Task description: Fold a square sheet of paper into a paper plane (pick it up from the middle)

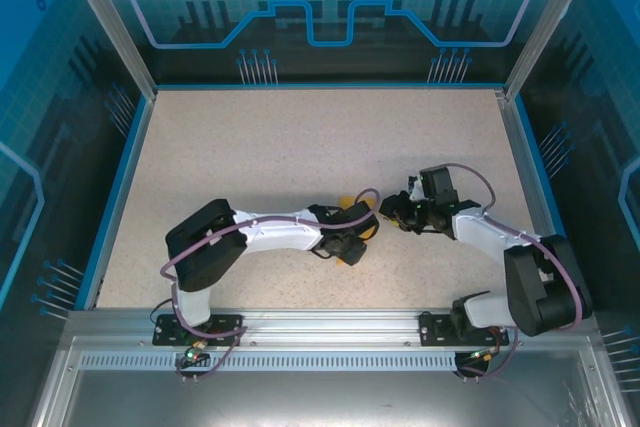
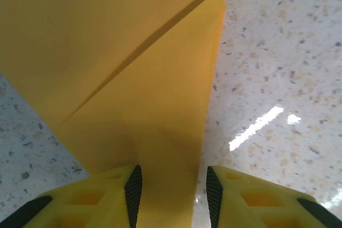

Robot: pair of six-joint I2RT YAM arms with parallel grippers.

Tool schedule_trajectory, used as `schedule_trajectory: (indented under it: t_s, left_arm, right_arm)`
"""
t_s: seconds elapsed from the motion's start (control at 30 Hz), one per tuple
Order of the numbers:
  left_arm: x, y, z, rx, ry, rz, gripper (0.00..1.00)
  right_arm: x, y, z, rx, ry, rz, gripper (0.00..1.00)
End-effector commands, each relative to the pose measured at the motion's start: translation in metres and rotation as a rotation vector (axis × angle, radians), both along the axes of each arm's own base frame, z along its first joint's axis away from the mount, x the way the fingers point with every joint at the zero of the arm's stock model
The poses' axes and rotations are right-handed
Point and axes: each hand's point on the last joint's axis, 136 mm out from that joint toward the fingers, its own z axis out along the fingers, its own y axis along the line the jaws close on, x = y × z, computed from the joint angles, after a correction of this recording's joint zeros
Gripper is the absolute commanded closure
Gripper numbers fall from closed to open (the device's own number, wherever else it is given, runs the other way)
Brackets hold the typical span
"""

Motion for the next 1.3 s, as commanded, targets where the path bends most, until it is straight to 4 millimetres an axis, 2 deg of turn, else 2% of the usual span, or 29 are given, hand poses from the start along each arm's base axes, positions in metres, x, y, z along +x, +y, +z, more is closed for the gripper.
schedule_trajectory:
  t_s: [0.0,0.2,0.43,0.93,1.27]
  left_arm:
    - [0.007,-0.003,-0.001,0.028,-0.036,-0.024,0.60]
    - [0.005,0.001,-0.006,0.052,-0.023,-0.025,0.61]
    - [0.007,0.006,-0.001,0.069,-0.039,-0.016,0.71]
    - [0.003,0.006,0.009,0.021,-0.003,-0.007,0.82]
    - [0.001,0.005,0.015,-0.079,0.065,0.005,0.87]
  right_arm:
    - [-0.013,-0.006,-0.003,0.002,0.029,0.019,0.68]
    - [-0.013,-0.010,-0.003,-0.004,0.027,0.016,0.66]
    - [-0.014,-0.011,-0.005,-0.005,0.028,0.019,0.66]
    - [-0.018,-0.010,-0.008,0.000,0.033,0.035,0.65]
    - [-0.022,0.003,-0.003,0.046,0.035,0.074,0.65]
